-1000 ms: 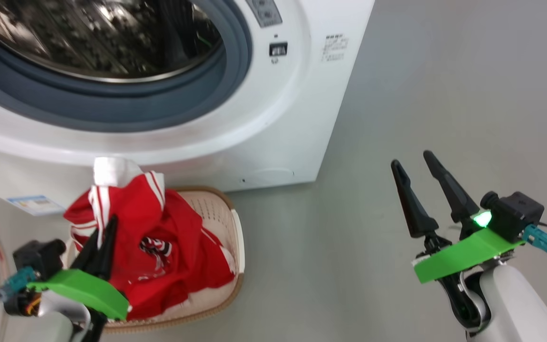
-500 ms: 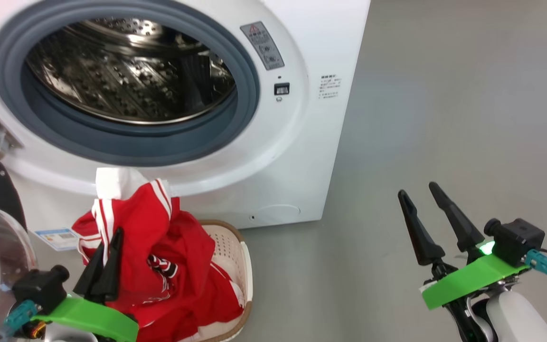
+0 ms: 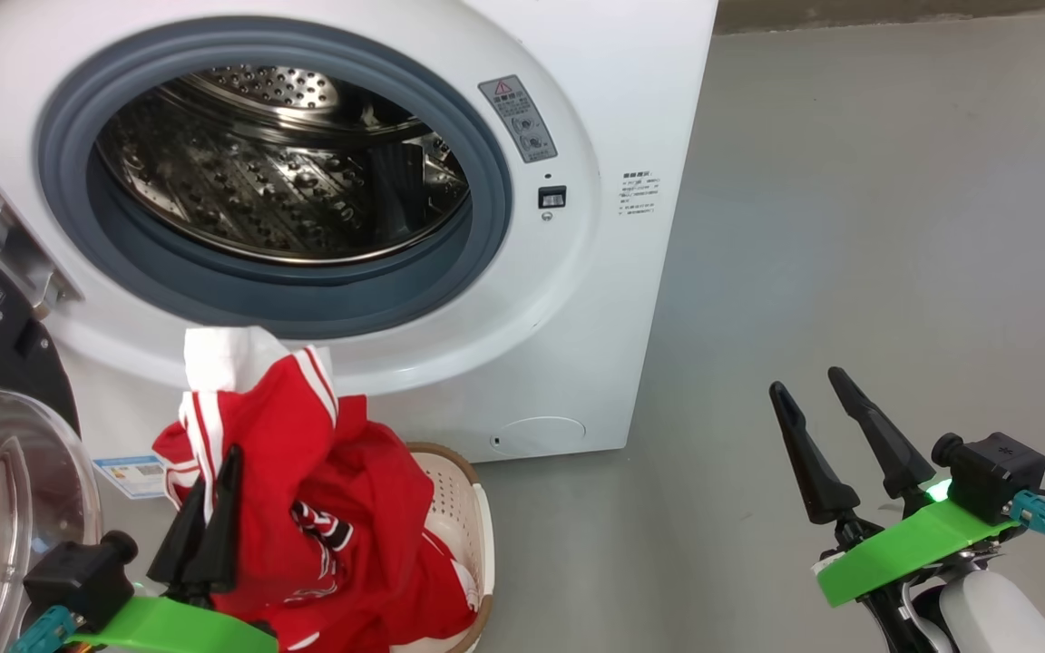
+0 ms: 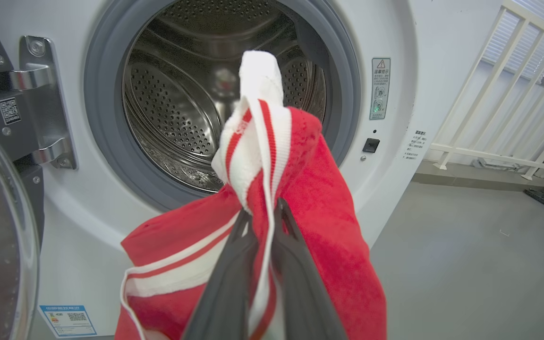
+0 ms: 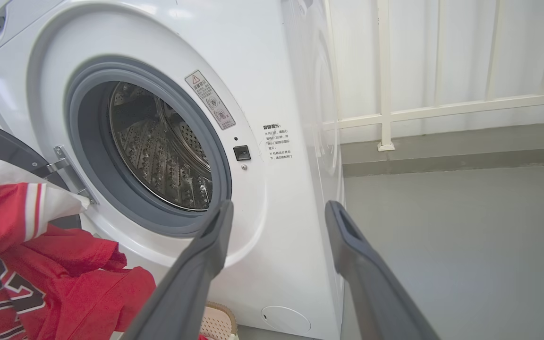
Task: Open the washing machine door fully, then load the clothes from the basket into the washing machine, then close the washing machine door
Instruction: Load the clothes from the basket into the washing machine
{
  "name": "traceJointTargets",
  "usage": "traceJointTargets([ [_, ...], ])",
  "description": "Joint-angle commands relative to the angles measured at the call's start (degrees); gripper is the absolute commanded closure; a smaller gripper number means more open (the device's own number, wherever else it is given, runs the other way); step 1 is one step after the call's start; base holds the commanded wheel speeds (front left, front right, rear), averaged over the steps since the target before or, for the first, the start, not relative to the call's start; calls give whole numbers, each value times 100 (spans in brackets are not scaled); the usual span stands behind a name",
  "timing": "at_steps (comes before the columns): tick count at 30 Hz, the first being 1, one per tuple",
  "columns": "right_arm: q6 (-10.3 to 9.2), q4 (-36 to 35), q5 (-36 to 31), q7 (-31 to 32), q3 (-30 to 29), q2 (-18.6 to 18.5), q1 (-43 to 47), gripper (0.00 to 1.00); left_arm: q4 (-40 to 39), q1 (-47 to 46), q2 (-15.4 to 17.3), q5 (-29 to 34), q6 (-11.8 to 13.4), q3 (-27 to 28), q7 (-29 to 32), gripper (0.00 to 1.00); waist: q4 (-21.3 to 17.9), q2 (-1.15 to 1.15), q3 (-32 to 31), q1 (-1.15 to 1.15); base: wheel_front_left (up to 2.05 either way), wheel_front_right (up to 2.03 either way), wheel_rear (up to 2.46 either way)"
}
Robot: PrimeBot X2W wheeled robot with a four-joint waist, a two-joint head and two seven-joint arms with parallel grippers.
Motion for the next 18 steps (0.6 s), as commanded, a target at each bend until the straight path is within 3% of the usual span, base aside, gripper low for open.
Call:
traceJointTargets([
  [1,9,-132,56,-27,118,-74,21,0,-180,-89,144,49,49,224,-27,100,8,0,-11,0,0,0,0],
  [18,9,-190,45,-27,113,-99,-85,0,-315,-628,192,115,33,170,-3,100,-16,0,257,0,0,0,0],
])
